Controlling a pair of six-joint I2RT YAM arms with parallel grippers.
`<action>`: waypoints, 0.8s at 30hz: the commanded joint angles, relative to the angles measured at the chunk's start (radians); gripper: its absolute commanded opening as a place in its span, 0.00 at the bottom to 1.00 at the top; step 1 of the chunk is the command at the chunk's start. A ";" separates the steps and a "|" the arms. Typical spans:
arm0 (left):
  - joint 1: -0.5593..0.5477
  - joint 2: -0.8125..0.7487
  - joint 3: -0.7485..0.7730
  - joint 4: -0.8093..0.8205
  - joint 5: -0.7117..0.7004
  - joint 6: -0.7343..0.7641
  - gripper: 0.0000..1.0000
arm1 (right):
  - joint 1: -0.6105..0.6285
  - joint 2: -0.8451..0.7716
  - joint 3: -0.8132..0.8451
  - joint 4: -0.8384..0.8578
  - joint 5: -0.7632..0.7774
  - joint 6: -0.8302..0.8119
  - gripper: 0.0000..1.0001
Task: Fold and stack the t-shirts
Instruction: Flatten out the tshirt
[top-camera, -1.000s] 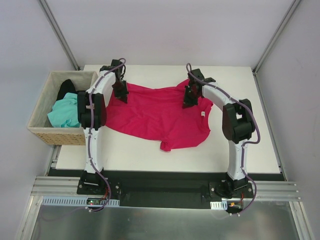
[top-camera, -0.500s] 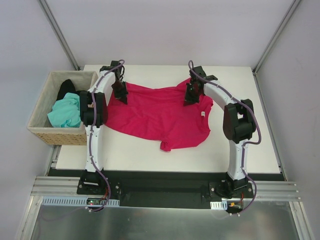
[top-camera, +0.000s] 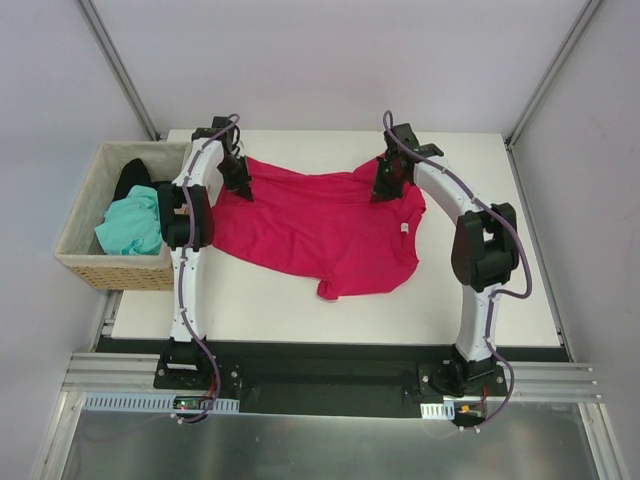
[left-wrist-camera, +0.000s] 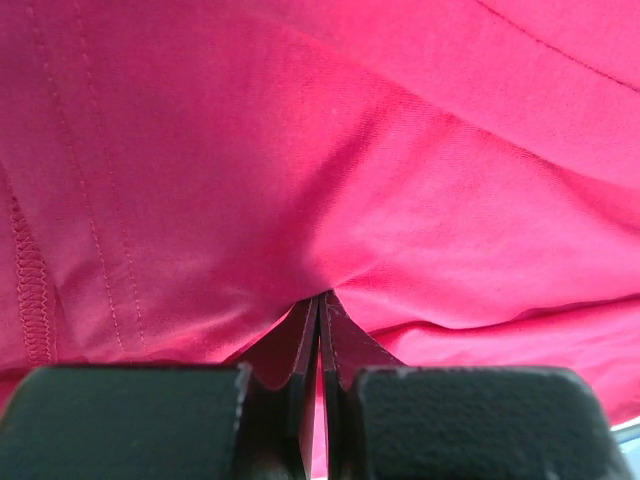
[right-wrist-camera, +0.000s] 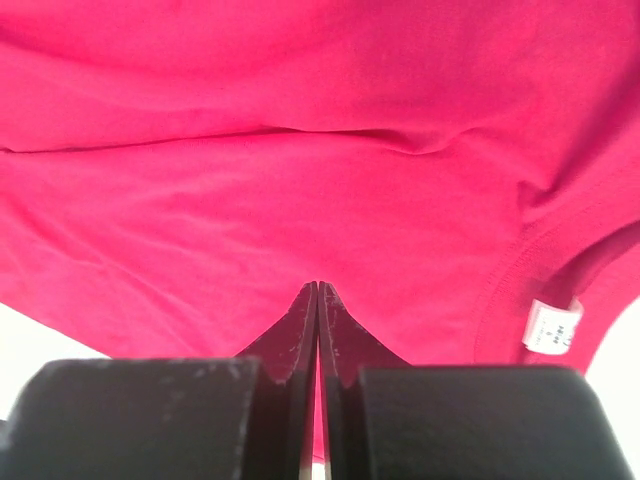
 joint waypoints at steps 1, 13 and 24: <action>0.023 0.048 0.067 -0.018 0.042 -0.008 0.02 | -0.009 -0.082 0.043 -0.045 0.031 0.010 0.01; 0.025 0.107 0.124 -0.018 0.157 -0.020 0.01 | -0.012 -0.094 -0.009 -0.061 0.019 0.035 0.01; 0.025 0.041 0.065 -0.018 0.147 0.006 0.00 | -0.023 -0.022 -0.087 0.047 -0.044 0.110 0.01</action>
